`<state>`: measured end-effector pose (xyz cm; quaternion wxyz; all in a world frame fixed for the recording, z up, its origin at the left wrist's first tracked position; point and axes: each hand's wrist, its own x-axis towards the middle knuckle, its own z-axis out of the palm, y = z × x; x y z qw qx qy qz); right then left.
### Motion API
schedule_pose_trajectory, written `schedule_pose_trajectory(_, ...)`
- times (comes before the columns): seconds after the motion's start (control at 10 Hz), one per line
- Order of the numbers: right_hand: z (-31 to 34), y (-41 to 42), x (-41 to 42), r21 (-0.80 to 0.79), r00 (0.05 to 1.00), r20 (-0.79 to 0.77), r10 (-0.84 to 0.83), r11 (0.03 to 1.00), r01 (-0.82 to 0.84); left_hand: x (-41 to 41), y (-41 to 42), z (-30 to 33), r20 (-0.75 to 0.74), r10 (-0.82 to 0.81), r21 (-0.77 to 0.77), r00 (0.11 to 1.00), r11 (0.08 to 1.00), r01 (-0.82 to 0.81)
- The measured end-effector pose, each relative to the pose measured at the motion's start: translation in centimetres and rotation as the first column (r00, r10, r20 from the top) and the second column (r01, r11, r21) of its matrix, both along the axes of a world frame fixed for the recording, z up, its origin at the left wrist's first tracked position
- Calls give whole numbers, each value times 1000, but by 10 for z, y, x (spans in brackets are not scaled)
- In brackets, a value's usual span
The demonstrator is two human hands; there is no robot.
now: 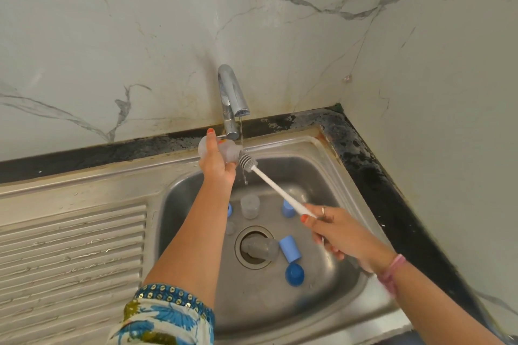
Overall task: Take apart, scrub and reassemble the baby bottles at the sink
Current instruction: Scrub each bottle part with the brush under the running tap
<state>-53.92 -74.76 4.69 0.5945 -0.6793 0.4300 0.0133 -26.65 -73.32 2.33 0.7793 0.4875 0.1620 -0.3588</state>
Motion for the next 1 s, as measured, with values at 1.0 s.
schedule_pose_trajectory(1.0,33,53,63,-329,999,-54,-6,944,-13,-13,33,-6,299,-105,-62,948,990,129)
